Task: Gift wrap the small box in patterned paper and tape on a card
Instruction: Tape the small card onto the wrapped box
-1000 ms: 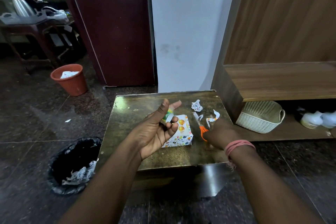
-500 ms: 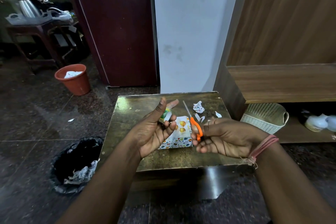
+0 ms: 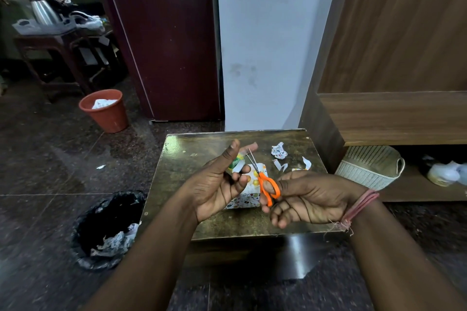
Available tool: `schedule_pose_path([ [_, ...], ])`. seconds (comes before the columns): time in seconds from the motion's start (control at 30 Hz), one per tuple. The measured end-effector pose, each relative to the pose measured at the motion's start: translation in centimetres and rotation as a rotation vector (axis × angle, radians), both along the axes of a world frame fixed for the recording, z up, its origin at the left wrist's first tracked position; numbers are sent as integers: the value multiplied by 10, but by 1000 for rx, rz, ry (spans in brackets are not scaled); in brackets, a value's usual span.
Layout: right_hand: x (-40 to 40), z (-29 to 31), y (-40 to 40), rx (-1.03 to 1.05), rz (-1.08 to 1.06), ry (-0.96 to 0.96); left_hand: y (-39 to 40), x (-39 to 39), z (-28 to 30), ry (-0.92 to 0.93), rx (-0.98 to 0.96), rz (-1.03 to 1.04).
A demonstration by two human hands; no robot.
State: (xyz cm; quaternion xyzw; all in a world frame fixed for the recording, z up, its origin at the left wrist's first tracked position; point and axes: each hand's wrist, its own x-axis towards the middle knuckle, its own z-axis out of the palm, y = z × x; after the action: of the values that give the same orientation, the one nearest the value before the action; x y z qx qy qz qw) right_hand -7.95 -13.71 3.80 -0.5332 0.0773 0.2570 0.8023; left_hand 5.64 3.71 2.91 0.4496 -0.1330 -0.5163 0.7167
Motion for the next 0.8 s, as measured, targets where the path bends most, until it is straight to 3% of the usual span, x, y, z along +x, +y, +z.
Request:
schedule_pose_path([
  [0.7,-5,-1,-18,-48,-74,-38,0,0,-3,11,13,-13],
  [0.8,-11,2,-25,-117,-185,-45,0,0,-2,-22,-9,7],
])
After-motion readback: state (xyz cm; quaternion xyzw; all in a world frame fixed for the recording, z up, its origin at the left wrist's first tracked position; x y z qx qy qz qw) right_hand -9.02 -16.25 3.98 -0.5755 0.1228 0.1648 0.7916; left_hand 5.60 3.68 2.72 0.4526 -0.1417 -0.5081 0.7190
